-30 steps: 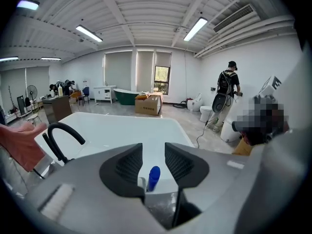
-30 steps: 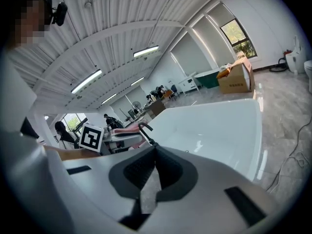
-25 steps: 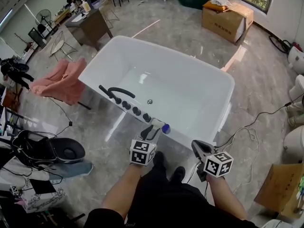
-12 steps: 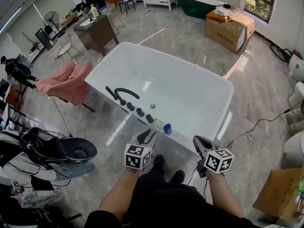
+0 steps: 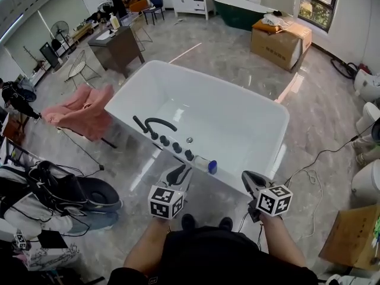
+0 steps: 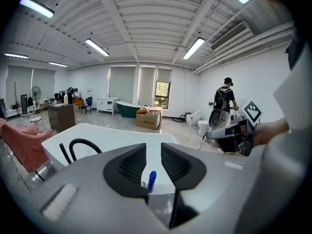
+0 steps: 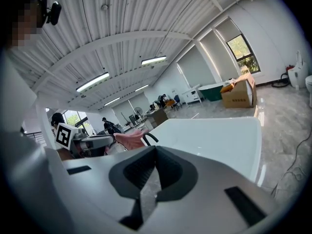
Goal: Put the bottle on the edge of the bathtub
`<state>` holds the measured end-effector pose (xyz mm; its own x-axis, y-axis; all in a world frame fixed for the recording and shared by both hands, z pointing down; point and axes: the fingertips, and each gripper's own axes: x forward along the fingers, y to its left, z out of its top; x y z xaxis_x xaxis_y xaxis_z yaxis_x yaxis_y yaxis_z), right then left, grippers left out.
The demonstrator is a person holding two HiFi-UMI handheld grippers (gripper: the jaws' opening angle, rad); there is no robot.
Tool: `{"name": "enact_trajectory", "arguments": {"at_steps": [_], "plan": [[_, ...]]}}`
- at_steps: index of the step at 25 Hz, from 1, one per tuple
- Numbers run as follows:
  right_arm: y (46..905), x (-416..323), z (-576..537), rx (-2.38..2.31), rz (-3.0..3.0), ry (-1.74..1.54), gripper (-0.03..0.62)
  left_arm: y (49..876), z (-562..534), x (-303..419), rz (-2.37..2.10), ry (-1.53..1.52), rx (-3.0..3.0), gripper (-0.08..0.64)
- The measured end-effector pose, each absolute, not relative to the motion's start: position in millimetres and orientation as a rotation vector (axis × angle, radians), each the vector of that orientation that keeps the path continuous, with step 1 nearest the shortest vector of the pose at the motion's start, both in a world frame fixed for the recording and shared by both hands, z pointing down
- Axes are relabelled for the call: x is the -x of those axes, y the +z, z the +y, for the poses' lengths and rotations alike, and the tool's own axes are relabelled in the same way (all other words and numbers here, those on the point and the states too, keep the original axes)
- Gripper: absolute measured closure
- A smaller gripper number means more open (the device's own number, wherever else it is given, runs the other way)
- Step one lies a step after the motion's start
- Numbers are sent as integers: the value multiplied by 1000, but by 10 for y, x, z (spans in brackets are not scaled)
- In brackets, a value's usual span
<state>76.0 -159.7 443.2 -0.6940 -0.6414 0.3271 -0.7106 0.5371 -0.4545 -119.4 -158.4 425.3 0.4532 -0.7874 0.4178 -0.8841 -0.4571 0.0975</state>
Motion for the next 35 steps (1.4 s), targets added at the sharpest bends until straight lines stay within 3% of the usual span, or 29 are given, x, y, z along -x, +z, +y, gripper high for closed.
{"name": "enact_trajectory", "arguments": {"at_steps": [14, 23, 35], "plan": [[3728, 46, -1283, -1099, -2696, 573, 581, 3650, -1311, 1533, -1298, 371, -2654, 457], [3424, -2, -1192, -1184, -2677, 439, 581, 3298, -1257, 1654, -1181, 380, -2731, 459], [2835, -31, -1057, -1298, -2748, 116, 583, 2861, -1371, 2064, -1489, 277, -2636, 536]]}}
